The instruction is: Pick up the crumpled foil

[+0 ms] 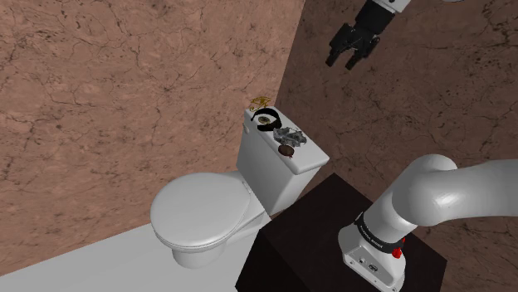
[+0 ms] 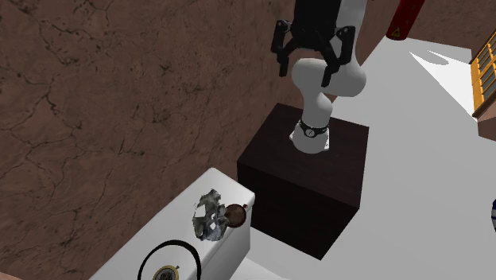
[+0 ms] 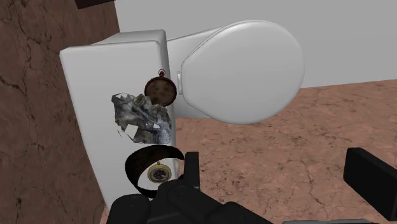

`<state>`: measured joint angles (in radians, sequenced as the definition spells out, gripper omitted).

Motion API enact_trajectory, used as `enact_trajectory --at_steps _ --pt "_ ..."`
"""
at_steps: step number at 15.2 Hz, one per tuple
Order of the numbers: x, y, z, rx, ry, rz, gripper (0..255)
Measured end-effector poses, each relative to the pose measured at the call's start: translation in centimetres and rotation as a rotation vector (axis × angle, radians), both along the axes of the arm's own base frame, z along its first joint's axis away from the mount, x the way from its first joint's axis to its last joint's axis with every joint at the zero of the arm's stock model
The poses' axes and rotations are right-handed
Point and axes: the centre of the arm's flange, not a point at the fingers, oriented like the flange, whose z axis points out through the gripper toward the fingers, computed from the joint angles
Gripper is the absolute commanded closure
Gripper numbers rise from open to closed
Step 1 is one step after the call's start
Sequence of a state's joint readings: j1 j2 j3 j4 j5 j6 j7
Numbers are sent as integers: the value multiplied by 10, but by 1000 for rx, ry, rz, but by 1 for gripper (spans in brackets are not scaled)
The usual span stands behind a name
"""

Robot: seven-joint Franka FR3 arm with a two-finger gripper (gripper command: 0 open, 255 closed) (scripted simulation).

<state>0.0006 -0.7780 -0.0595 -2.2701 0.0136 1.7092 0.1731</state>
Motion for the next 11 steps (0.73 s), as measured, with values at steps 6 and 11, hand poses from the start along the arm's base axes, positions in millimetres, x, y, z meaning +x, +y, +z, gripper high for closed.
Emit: enact_trajectory --at_steps 6,11 --pt "14 -28 -47 13 4 6 0" --pt "35 -59 -101 29 7 16 0"
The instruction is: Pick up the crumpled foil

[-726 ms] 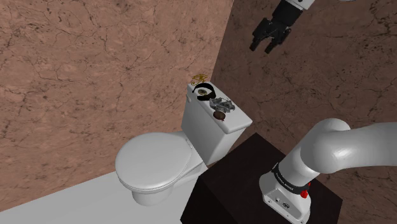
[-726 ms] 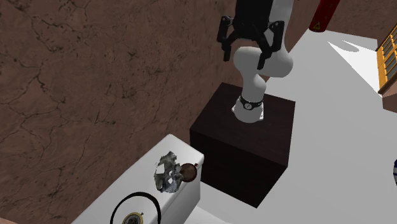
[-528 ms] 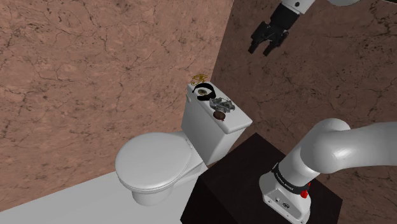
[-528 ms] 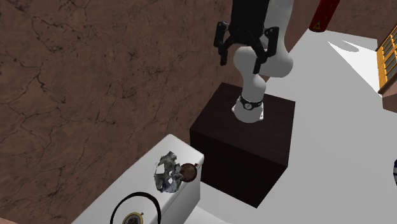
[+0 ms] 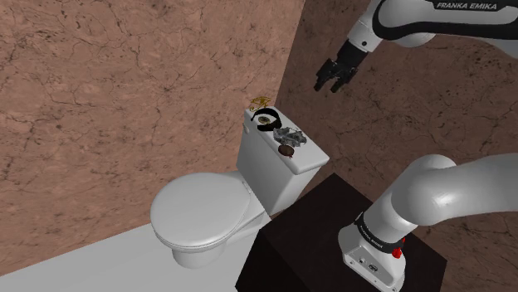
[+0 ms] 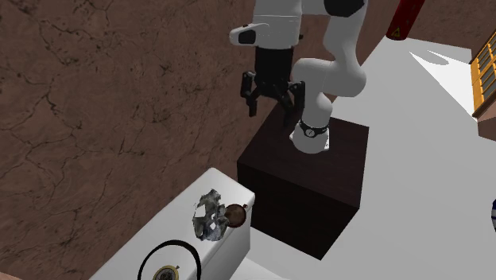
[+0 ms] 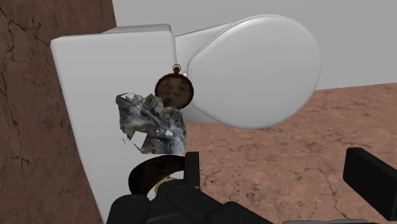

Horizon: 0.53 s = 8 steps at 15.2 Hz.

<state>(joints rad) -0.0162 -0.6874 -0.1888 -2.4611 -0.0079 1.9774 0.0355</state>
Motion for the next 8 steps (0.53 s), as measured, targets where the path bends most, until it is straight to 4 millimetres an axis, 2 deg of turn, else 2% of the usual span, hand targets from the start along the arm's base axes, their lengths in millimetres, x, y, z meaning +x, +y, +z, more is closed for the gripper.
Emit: enact_trajectory --at_steps 8 --pt "31 -54 -90 26 5 14 0"
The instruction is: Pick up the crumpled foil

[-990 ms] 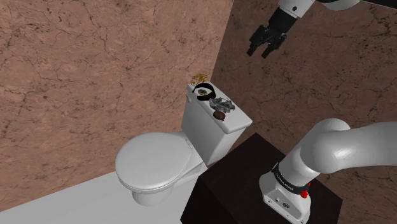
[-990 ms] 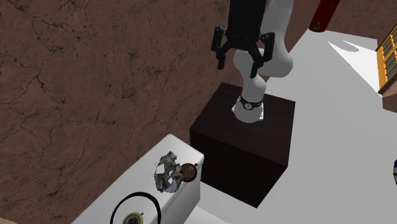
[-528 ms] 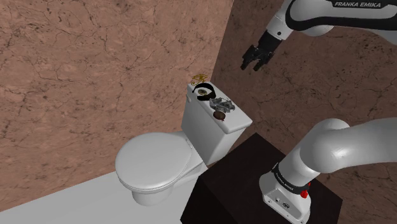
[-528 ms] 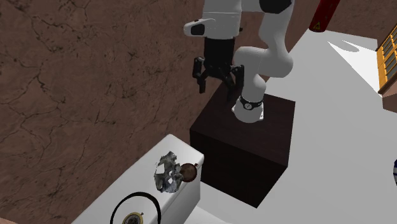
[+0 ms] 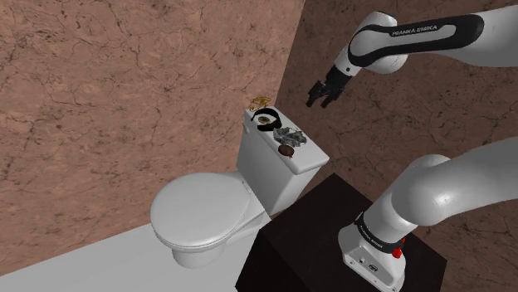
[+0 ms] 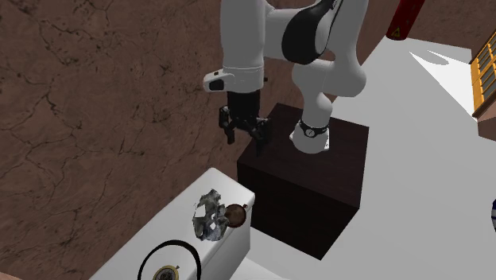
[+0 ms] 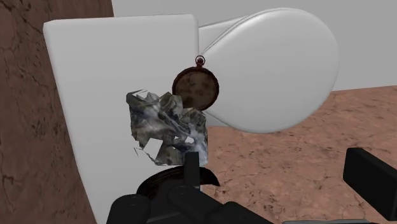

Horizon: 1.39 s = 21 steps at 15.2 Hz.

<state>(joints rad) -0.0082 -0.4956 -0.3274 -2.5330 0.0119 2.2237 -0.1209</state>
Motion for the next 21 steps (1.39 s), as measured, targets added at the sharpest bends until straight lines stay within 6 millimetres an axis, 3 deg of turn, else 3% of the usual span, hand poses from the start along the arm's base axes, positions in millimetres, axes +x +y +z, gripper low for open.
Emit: enact_trajectory --at_steps 14,17,21 --pt "51 -84 -158 43 8 25 0" --pt "64 -95 -191 51 9 30 0" --pt "63 -99 -216 53 8 32 0"
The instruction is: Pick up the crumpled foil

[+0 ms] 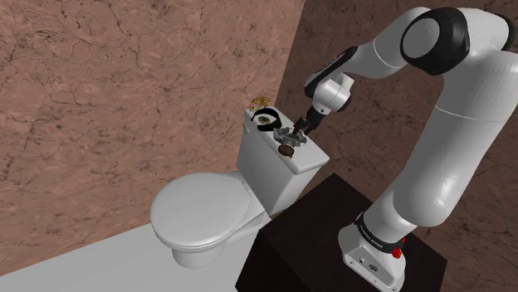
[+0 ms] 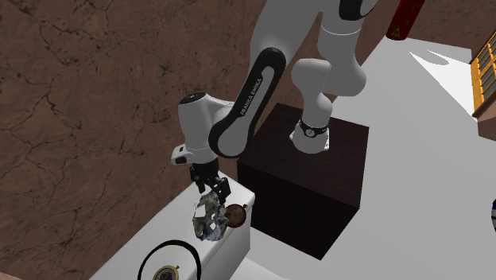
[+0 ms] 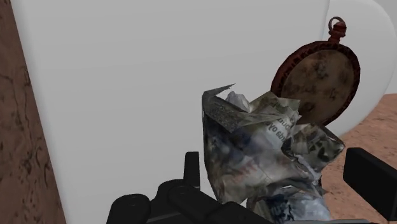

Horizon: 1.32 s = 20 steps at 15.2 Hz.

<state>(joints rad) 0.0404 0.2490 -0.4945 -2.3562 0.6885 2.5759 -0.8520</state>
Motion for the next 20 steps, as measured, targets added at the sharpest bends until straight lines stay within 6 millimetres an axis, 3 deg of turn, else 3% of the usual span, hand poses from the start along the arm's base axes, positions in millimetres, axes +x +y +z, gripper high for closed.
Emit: enact_trajectory --at_steps 4,5,15,20 --pt "0 -1 -23 0 0 0 0" --pt "0 -1 -24 0 0 0 255" --pt "0 -1 -24 1 -1 0 255" --pt "2 -1 -3 0 -1 0 255"
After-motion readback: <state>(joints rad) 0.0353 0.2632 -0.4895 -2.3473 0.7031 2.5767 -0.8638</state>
